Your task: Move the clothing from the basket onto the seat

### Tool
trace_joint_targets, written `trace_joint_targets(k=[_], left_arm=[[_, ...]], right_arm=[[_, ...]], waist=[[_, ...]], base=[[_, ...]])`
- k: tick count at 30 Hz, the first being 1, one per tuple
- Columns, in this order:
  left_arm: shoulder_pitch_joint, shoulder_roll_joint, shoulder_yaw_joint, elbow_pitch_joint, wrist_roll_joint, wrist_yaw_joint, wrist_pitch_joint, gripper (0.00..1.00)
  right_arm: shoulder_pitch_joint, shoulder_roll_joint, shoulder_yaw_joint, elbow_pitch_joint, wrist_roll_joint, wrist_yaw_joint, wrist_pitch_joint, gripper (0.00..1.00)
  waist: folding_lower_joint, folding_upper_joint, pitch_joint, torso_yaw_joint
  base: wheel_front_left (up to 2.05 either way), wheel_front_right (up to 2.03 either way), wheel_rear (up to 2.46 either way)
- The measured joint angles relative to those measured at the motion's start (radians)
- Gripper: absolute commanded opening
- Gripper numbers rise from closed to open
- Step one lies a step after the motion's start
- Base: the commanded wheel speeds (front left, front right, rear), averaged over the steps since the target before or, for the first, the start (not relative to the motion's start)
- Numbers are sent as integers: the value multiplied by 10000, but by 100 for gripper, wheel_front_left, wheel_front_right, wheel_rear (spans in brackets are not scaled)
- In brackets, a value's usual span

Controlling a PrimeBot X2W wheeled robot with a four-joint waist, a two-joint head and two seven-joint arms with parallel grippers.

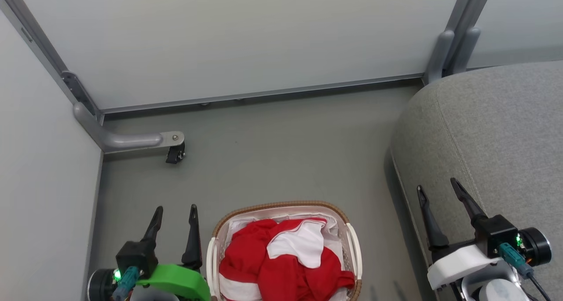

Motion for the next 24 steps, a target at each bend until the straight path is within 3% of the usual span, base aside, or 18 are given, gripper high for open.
trace_joint_targets(k=[10, 24], left_arm=[[-2117, -4, -796, 1758, 439, -282, -2, 100], [-5290, -10, -1820, 6636, 752, -596, 121, 100]], right_arm=[[-1061, -4, 121, -230, 31, 0, -13, 100], [-2603, -15, 566, -550, 581, 0, -13, 100]], waist=[[0, 0, 1385, -145], [1, 0, 4084, -848]], base=[[0, 0, 0], [0, 0, 0]])
